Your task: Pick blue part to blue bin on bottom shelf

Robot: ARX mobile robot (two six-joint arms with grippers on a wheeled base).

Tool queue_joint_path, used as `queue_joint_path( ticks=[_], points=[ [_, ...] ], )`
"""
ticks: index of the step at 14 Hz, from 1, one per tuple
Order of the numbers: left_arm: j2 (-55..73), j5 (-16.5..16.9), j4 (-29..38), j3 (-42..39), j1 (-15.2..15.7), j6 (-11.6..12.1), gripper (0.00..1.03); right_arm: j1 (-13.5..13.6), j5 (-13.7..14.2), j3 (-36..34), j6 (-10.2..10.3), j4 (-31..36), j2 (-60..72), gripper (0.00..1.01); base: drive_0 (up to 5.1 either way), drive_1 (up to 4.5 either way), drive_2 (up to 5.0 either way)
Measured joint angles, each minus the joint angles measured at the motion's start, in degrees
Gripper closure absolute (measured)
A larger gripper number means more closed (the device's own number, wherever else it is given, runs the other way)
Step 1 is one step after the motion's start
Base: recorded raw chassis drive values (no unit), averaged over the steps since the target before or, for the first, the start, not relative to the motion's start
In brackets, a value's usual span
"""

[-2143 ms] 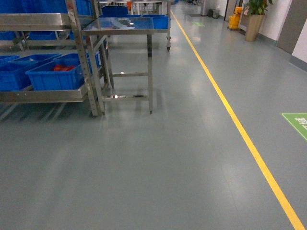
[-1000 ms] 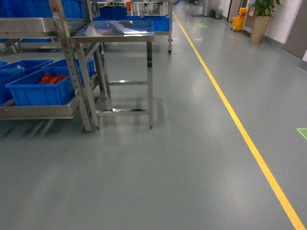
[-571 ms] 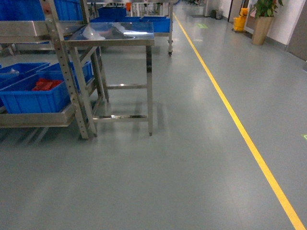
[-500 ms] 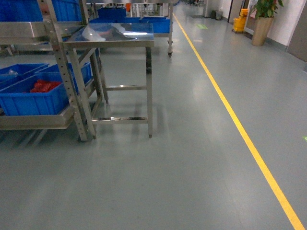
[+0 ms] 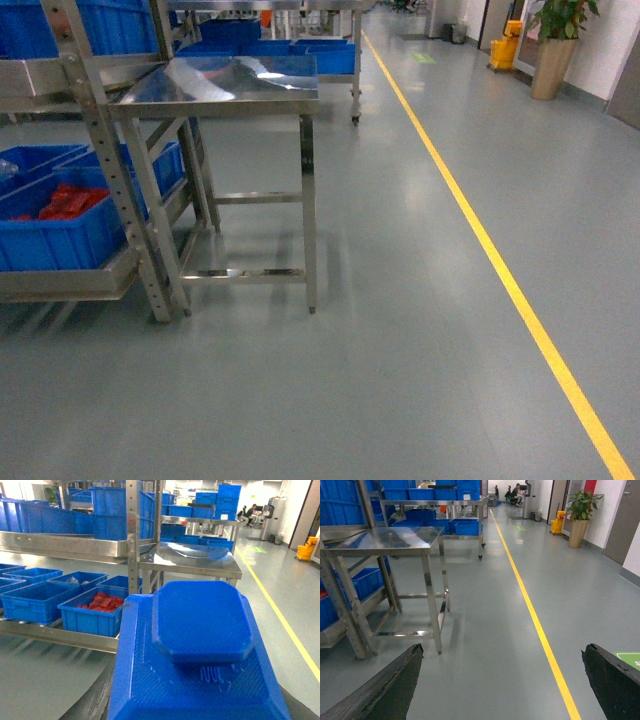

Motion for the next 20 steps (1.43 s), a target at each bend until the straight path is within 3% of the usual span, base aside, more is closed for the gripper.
queue_joint_path(
  ticks=[20],
  points=[
    [0.0,0.0,0.1,0.0,0.0,0.0,0.60,0.0,0.0,0.0,0.0,0.0,0.0,0.03,-0.1,4.08,-4.2]
  ],
)
